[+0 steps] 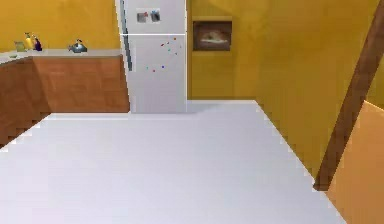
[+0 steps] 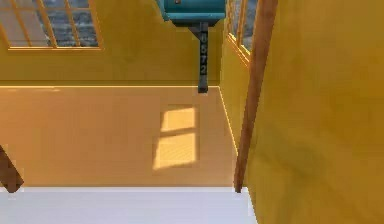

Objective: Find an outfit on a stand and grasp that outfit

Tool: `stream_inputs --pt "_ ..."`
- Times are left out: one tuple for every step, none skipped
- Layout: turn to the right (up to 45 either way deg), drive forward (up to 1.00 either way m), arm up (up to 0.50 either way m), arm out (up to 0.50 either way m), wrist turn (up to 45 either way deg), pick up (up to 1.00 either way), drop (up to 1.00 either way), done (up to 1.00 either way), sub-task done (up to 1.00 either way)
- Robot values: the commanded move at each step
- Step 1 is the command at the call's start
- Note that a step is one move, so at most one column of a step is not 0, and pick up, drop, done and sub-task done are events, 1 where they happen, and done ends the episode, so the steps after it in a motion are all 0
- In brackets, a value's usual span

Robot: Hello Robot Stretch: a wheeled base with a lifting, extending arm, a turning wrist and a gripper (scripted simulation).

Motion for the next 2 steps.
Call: stream_inputs --pt "0.0 0.05 0.00 0.00 0.0 0.00 0.00 0.00 0.00" --pt "-45.0 0.00 0.00 0.00 0.0 0.00 0.00 0.00 0.00"
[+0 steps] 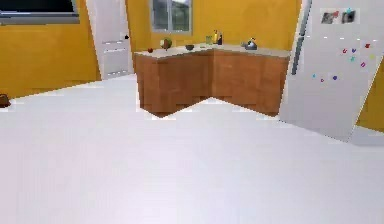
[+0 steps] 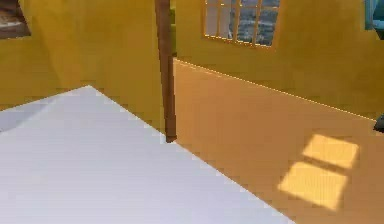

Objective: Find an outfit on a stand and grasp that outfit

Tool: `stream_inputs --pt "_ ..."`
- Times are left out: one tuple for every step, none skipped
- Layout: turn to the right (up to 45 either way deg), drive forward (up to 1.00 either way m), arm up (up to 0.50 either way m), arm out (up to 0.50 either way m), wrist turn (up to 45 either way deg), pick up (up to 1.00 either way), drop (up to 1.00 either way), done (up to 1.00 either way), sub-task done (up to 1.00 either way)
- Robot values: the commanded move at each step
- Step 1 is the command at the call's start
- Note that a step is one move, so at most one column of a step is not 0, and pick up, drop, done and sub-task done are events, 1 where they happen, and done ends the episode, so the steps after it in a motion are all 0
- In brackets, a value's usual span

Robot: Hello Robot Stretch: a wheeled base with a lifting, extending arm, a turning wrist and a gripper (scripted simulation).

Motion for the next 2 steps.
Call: stream_inputs --pt "-39.0 0.00 0.00 0.00 0.0 0.00 0.00 0.00 0.00" --pt "0.0 0.30 0.00 0.00 0.0 0.00 0.00 0.00 0.00"
